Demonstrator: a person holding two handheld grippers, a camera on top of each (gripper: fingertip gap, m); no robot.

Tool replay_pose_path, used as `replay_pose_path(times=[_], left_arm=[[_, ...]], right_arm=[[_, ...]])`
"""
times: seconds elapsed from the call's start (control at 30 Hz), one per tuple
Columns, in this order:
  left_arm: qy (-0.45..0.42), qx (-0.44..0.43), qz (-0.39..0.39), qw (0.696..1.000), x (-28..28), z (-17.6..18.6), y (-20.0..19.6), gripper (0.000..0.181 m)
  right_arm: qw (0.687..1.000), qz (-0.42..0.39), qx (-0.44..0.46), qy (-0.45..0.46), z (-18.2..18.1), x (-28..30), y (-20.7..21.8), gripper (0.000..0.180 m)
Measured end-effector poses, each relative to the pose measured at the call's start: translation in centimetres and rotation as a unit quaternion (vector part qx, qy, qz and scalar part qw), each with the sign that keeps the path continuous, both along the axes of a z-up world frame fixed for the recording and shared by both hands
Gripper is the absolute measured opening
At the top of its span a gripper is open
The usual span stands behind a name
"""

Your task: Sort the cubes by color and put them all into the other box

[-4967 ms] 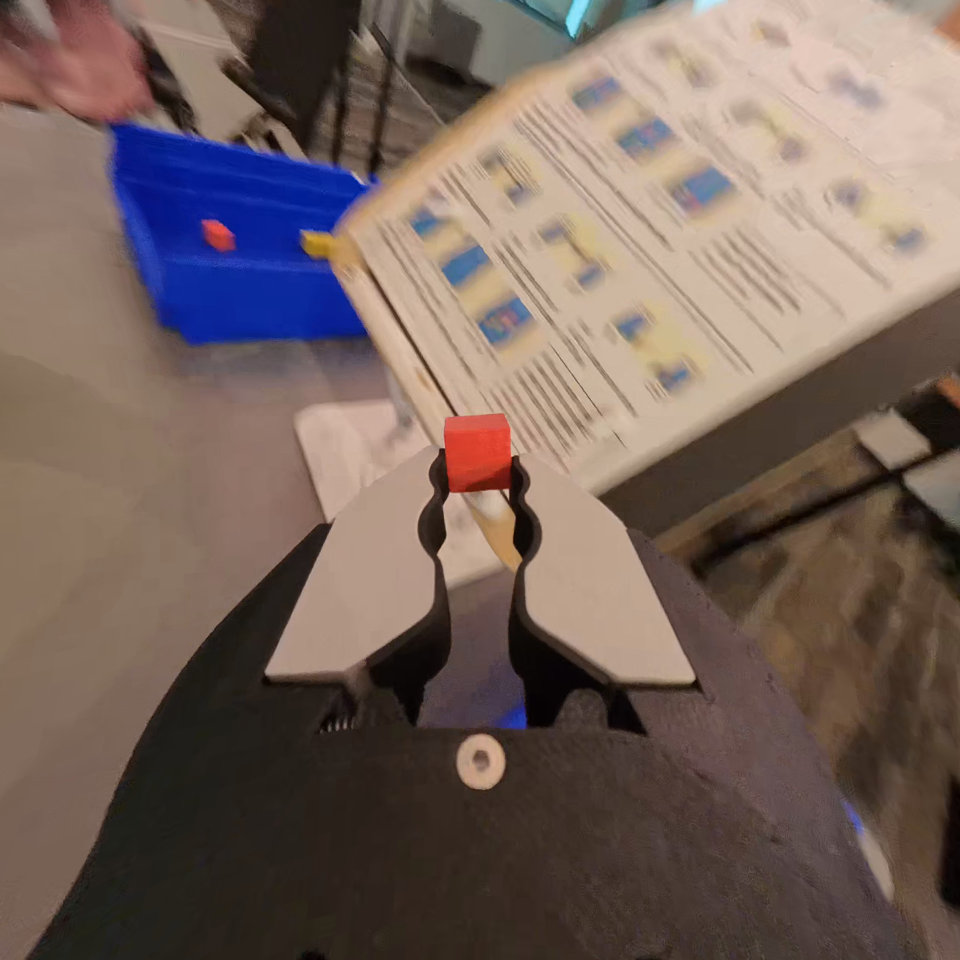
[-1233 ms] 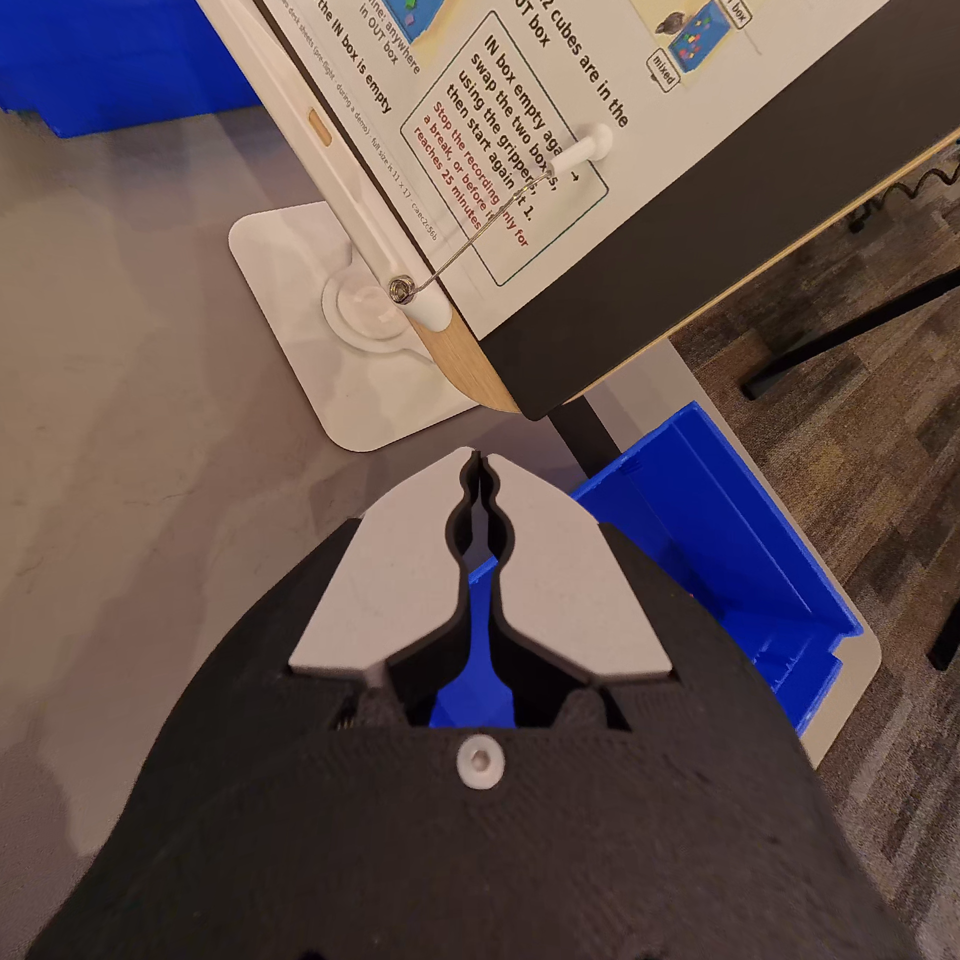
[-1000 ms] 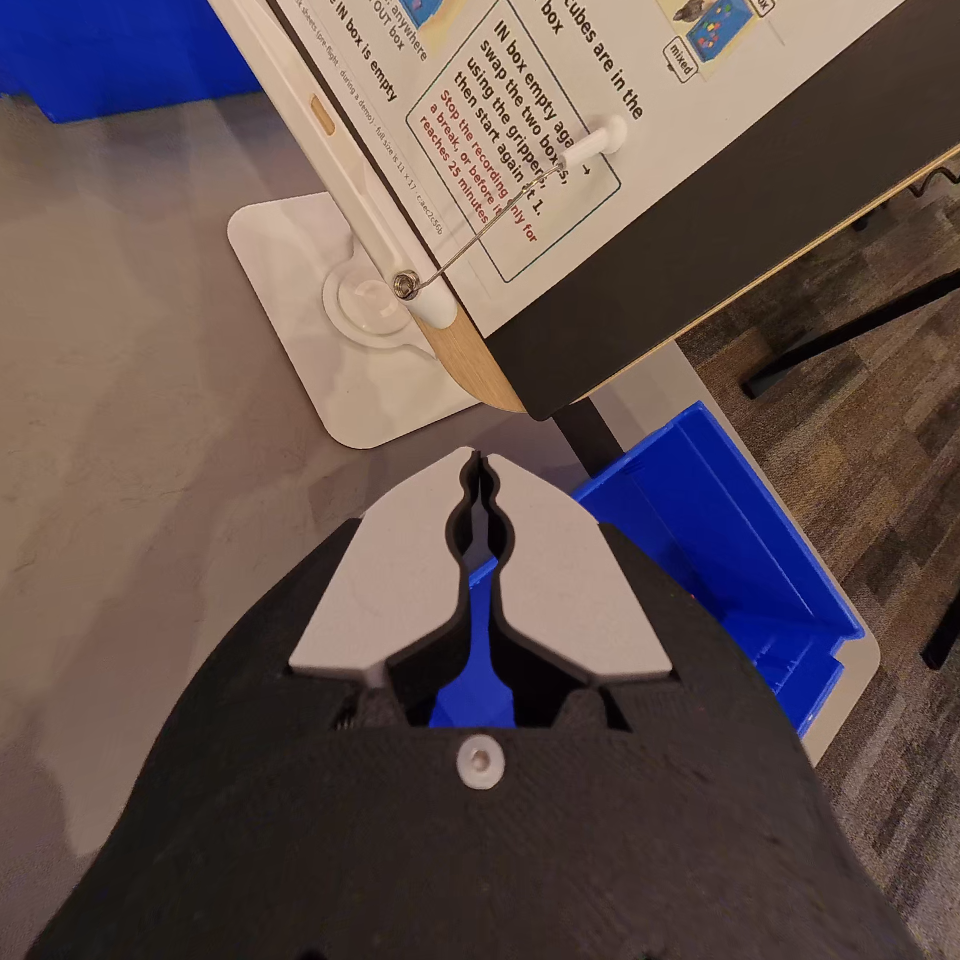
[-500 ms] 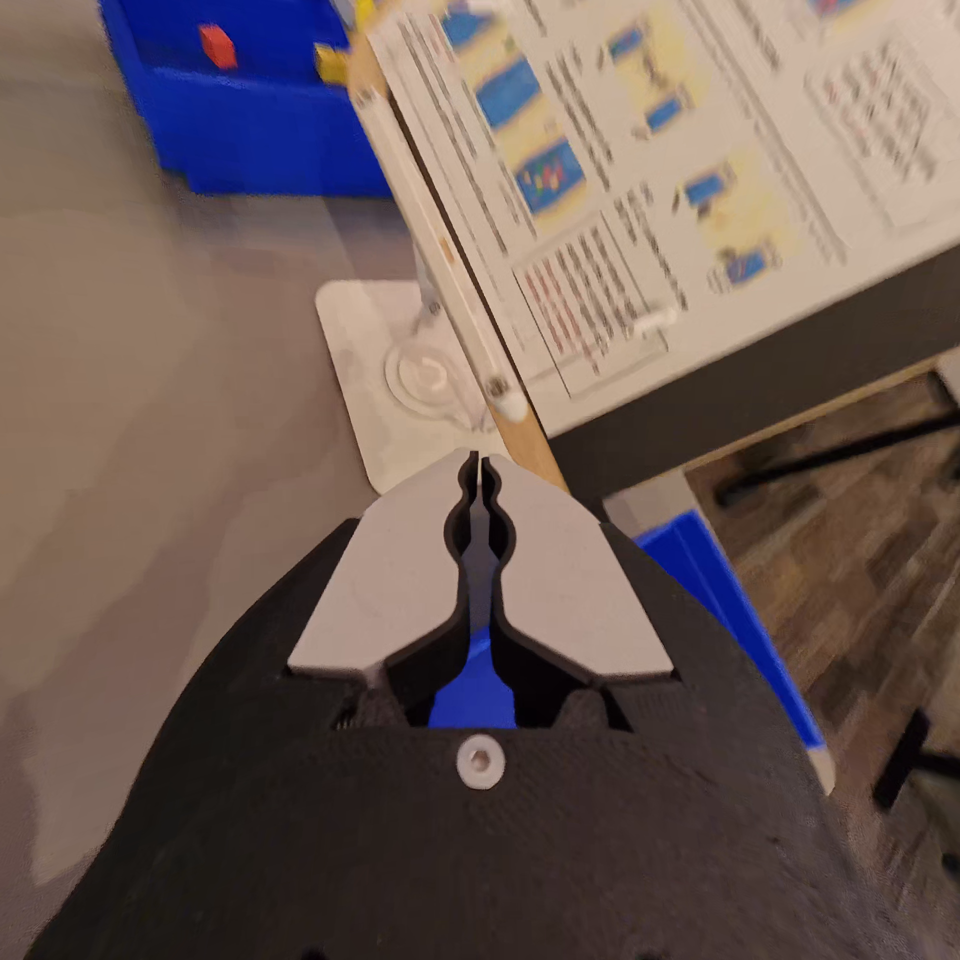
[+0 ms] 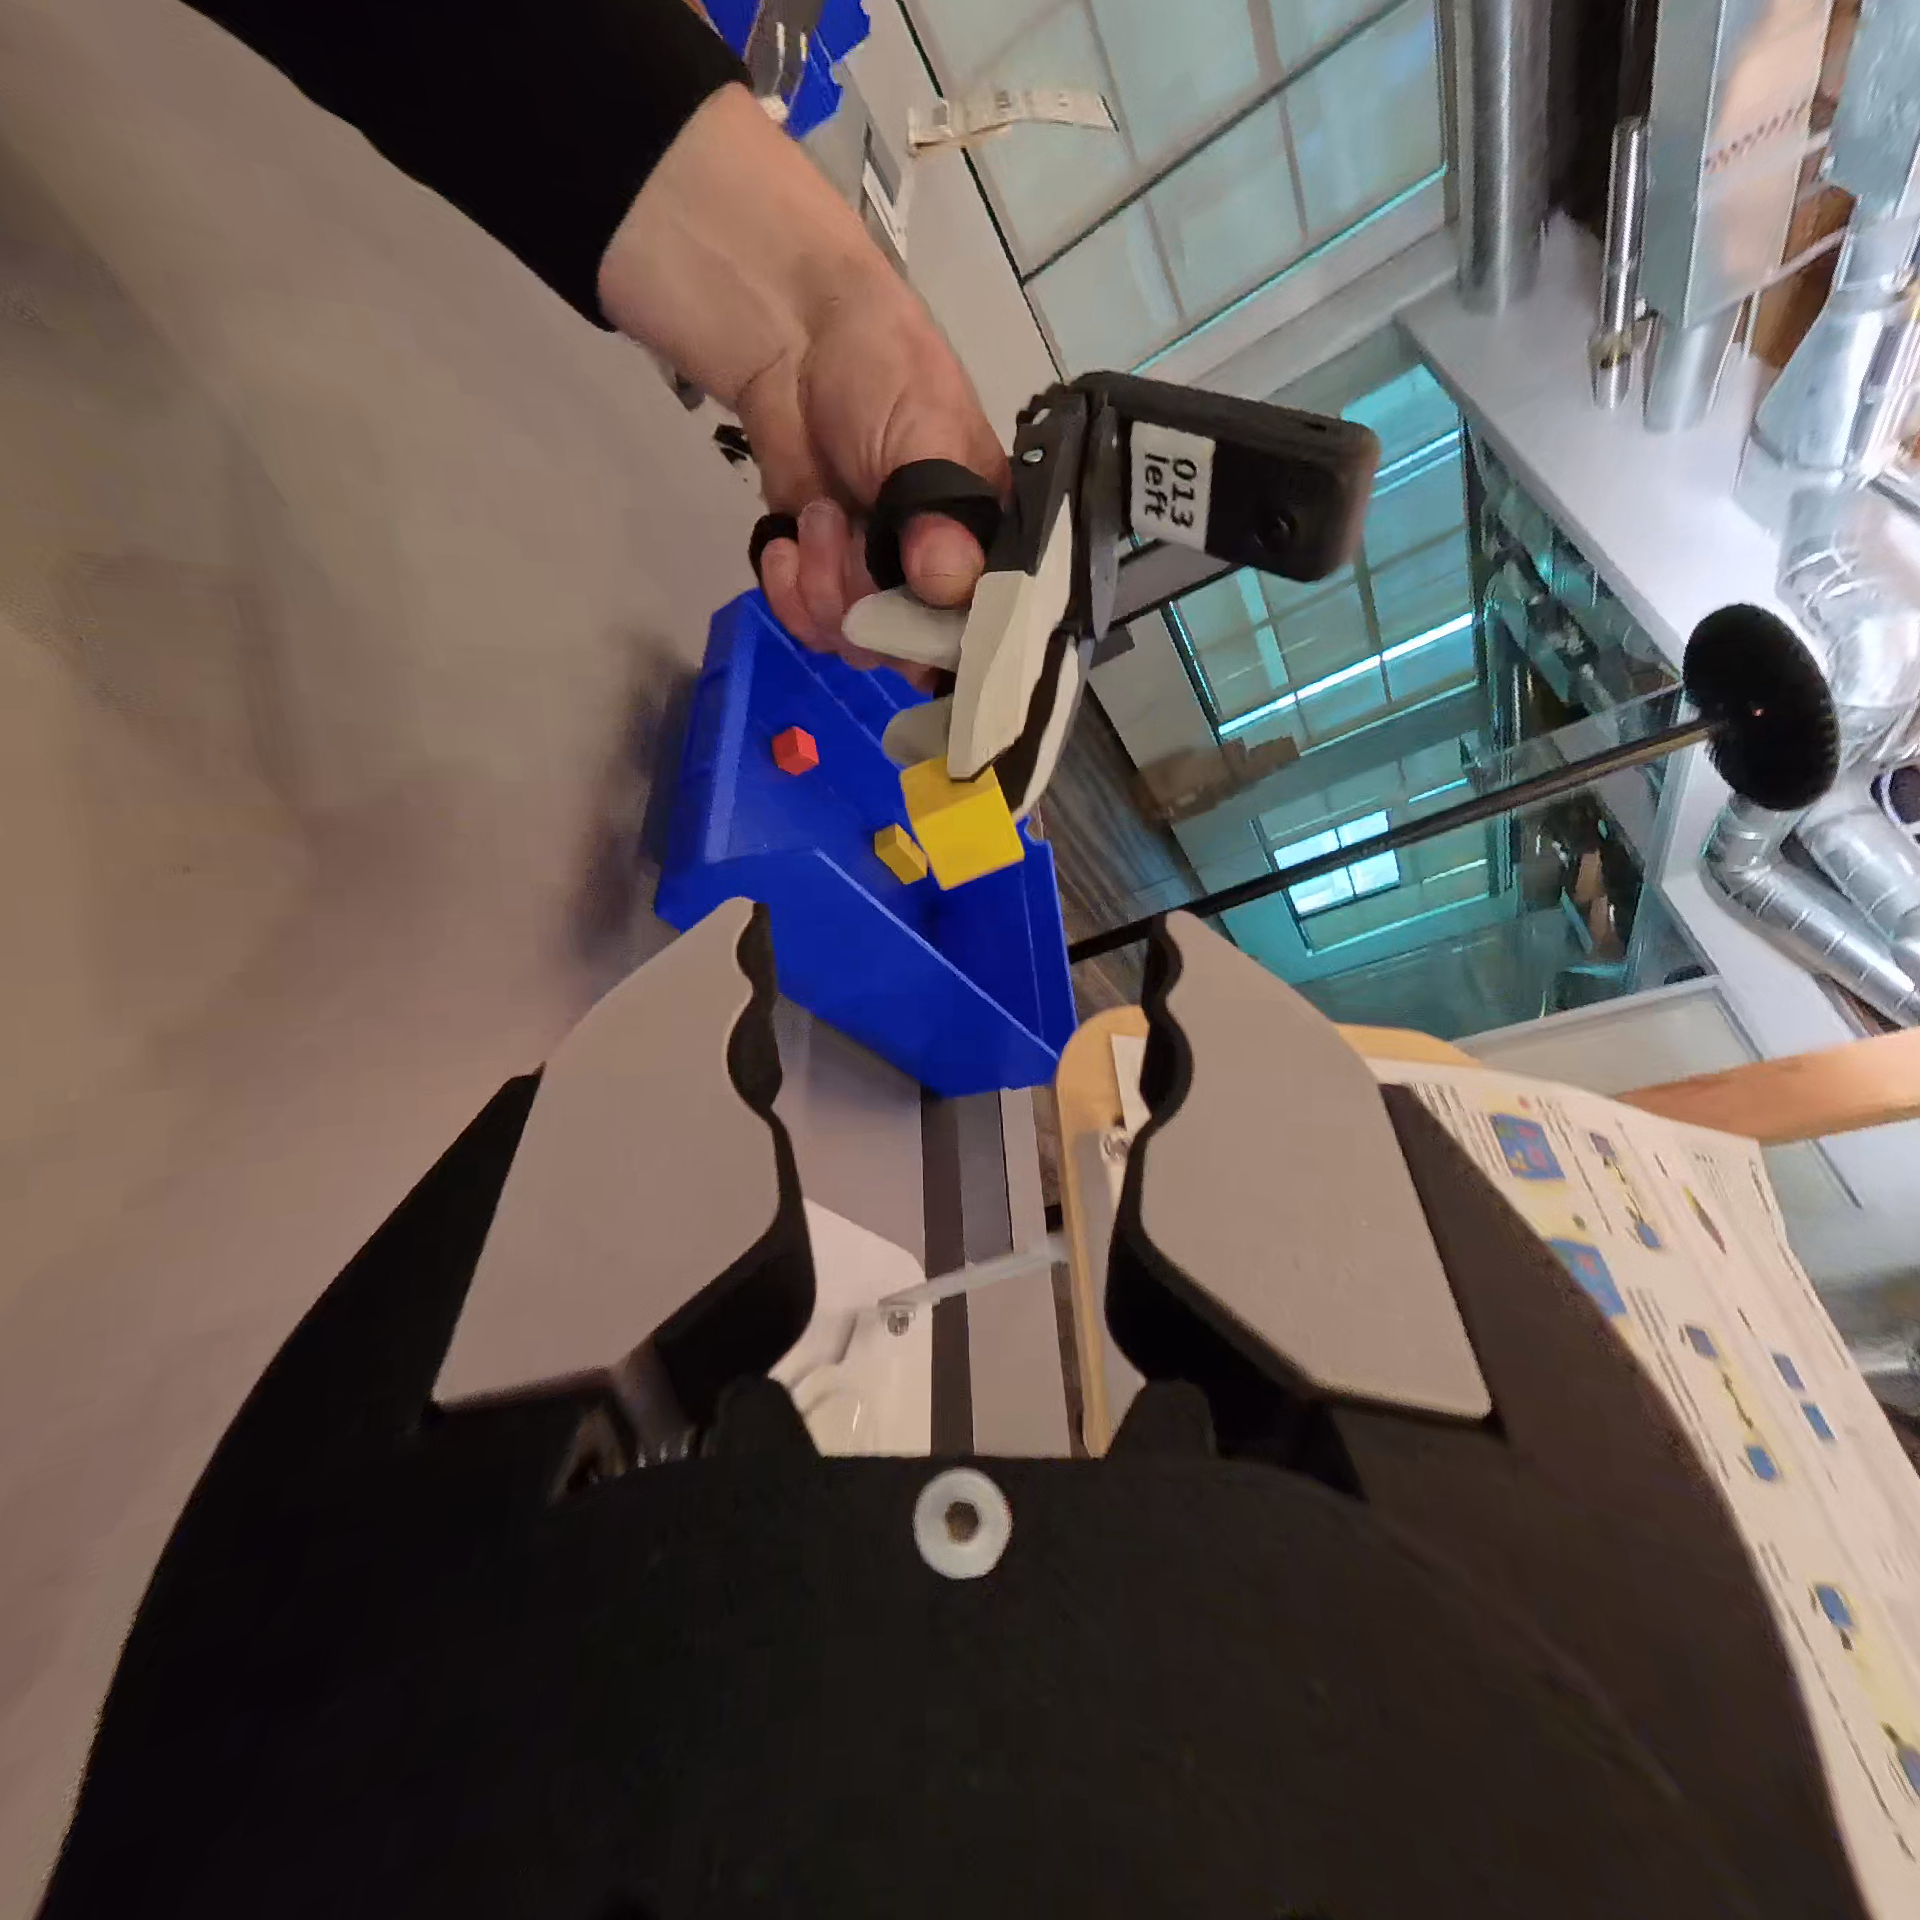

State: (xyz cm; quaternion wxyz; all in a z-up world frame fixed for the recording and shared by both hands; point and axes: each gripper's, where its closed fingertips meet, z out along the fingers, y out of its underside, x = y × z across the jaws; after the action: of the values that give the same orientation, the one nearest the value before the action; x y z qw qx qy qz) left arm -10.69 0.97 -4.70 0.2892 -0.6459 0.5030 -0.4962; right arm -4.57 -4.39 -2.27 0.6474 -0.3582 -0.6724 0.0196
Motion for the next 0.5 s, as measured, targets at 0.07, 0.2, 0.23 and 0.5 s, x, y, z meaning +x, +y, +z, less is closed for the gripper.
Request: replay_pose_path(times=[0.07,0.2,0.23,0.5], left_arm=[[-0.026,-0.005,-0.053,0.998,2.4,0.3,-3.4,0.028],[-0.036,-0.018,-0.127,0.991,6.0,0.1,-7.4,0.028],[-0.042,-0.026,-0.147,0.988,6.5,0.3,-8.1,0.028],[-0.068,-0.084,-0.174,0.979,8.4,0.8,-8.2,0.028]], right_arm=[[1.000,0.012,0.007,-0.003,-0.7,-1.0,-0.5,0.070],[0.999,0.037,0.031,-0.021,-1.7,-1.4,-1.7,0.060],[0.998,0.034,0.036,-0.032,-2.0,-1.4,-1.7,0.057],[0.995,0.030,0.056,-0.070,-2.0,-0.2,-1.9,0.029]])
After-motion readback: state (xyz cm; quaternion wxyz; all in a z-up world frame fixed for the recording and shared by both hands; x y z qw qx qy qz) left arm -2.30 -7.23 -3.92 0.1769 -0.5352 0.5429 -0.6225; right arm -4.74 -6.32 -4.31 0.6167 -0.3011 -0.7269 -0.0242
